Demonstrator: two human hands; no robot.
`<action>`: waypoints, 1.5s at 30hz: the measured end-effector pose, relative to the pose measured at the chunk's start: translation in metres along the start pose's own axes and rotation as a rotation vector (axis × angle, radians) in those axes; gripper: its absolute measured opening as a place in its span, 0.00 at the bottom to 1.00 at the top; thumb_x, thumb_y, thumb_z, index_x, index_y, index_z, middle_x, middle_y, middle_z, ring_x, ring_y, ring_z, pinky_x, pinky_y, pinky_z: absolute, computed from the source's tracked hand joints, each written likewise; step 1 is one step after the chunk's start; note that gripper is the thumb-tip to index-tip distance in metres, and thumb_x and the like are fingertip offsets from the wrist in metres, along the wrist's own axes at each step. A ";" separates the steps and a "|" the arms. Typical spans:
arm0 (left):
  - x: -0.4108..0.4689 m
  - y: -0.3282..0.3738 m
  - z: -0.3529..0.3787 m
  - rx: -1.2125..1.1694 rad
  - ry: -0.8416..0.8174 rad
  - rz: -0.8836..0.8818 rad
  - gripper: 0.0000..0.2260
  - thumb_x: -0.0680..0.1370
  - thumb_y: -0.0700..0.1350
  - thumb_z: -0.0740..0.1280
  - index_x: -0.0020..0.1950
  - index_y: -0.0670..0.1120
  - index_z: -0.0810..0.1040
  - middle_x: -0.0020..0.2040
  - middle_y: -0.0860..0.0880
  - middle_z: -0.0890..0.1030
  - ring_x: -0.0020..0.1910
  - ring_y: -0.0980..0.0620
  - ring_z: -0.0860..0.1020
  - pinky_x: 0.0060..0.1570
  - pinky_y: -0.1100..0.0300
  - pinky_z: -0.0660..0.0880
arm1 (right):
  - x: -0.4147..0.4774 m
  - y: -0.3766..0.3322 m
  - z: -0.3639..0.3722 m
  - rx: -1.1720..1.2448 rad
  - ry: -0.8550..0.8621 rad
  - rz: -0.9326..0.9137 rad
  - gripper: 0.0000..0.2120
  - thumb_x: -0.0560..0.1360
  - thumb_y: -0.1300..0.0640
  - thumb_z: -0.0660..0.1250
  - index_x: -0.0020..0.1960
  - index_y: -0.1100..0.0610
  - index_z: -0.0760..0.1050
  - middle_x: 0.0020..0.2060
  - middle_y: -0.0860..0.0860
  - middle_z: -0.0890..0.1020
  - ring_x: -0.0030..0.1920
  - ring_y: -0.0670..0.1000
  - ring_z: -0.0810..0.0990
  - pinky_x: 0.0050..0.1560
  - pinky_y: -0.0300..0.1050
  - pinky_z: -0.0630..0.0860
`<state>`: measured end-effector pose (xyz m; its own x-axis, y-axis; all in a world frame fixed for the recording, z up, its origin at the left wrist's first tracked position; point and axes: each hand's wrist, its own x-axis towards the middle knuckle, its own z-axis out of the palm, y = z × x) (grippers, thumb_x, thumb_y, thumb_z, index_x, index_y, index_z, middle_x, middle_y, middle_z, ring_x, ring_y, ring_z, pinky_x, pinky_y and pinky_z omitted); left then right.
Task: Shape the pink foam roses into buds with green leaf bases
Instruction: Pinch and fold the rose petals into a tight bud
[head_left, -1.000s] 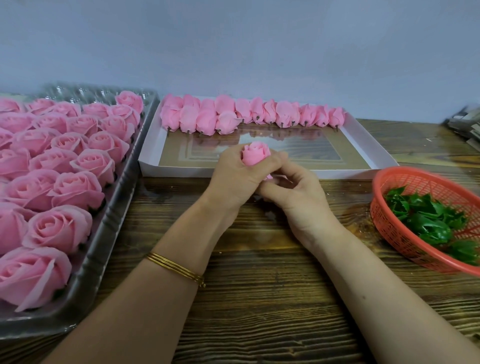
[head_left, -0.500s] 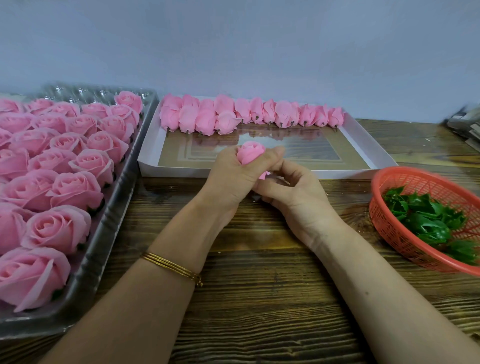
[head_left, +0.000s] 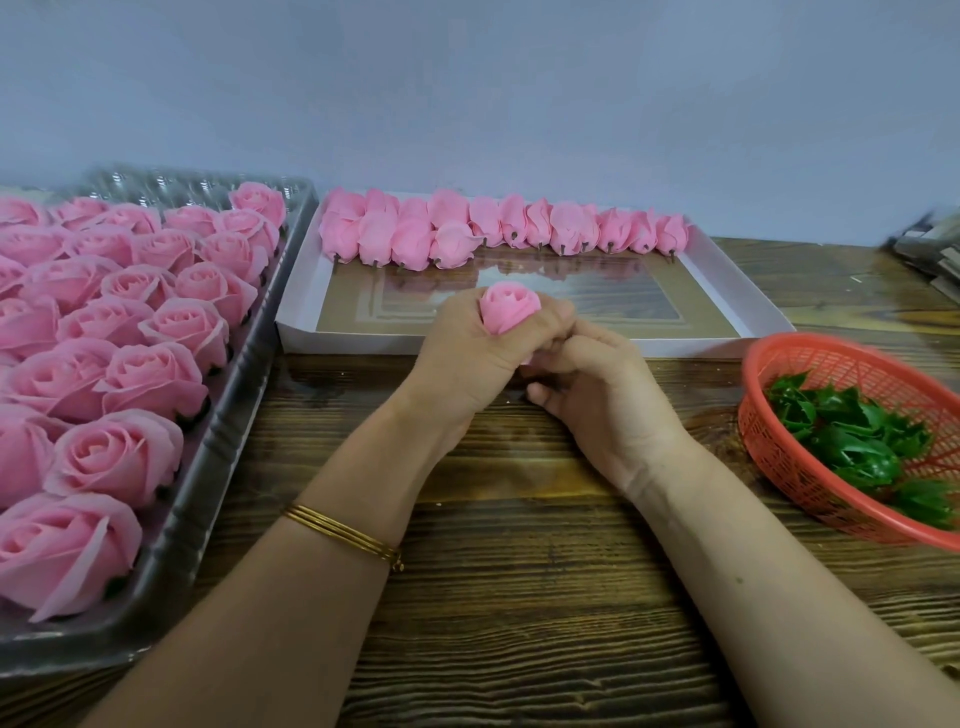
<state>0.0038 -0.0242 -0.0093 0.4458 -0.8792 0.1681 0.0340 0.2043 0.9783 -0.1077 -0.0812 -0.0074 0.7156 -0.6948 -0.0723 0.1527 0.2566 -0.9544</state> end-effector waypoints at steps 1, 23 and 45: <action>0.000 0.000 0.001 0.021 0.026 0.029 0.06 0.77 0.42 0.71 0.41 0.41 0.81 0.37 0.46 0.80 0.38 0.51 0.77 0.41 0.53 0.73 | 0.000 0.000 0.001 0.029 0.029 -0.001 0.12 0.70 0.66 0.62 0.50 0.59 0.79 0.34 0.49 0.78 0.38 0.46 0.74 0.38 0.37 0.72; -0.003 -0.004 0.007 0.373 0.038 0.131 0.06 0.74 0.37 0.71 0.40 0.34 0.78 0.38 0.36 0.81 0.41 0.36 0.79 0.43 0.39 0.77 | -0.003 -0.001 0.007 -0.082 0.185 -0.051 0.17 0.63 0.53 0.74 0.48 0.60 0.78 0.42 0.59 0.81 0.45 0.57 0.78 0.47 0.54 0.70; 0.000 -0.002 0.014 -0.104 0.193 0.076 0.13 0.78 0.43 0.70 0.34 0.46 0.74 0.28 0.53 0.79 0.28 0.56 0.80 0.26 0.64 0.75 | -0.003 0.007 0.009 -0.180 0.160 -0.154 0.22 0.62 0.70 0.72 0.55 0.65 0.76 0.48 0.62 0.82 0.43 0.54 0.78 0.47 0.52 0.79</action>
<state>-0.0088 -0.0302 -0.0094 0.6129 -0.7632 0.2048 0.0810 0.3185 0.9445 -0.1024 -0.0713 -0.0113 0.5747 -0.8170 0.0469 0.1177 0.0259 -0.9927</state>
